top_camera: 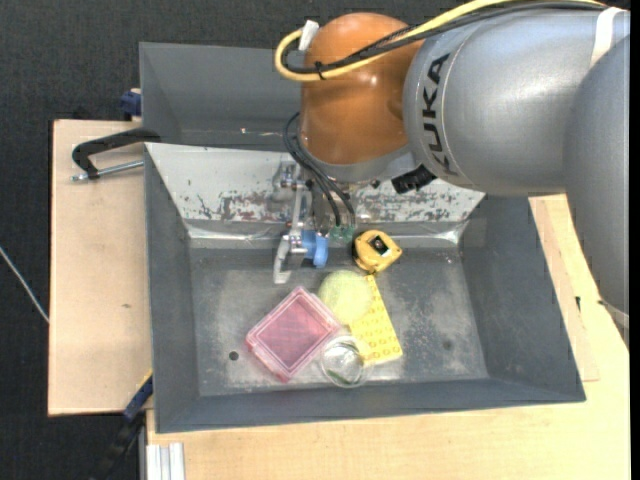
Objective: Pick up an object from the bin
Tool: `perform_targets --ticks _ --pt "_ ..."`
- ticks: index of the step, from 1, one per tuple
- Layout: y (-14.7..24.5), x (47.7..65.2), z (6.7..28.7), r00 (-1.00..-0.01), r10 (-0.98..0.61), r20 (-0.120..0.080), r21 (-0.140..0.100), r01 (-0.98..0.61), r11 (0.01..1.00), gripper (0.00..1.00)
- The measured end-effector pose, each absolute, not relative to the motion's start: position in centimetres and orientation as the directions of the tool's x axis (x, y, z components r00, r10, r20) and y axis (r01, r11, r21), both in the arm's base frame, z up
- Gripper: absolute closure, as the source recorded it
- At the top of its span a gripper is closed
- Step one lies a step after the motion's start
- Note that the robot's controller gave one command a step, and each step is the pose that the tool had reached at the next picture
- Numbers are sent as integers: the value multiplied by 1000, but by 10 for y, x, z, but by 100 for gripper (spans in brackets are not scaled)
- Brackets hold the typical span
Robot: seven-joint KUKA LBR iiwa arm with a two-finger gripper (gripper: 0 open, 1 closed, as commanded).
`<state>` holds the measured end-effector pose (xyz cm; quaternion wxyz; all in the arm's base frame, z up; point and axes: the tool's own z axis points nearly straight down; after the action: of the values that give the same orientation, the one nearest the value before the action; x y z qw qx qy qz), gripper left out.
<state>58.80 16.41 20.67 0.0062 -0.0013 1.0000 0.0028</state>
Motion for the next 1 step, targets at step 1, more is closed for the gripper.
perform_targets --ticks 1 --pt "131 561 158 -1000 13 2 4 13 1000 0"
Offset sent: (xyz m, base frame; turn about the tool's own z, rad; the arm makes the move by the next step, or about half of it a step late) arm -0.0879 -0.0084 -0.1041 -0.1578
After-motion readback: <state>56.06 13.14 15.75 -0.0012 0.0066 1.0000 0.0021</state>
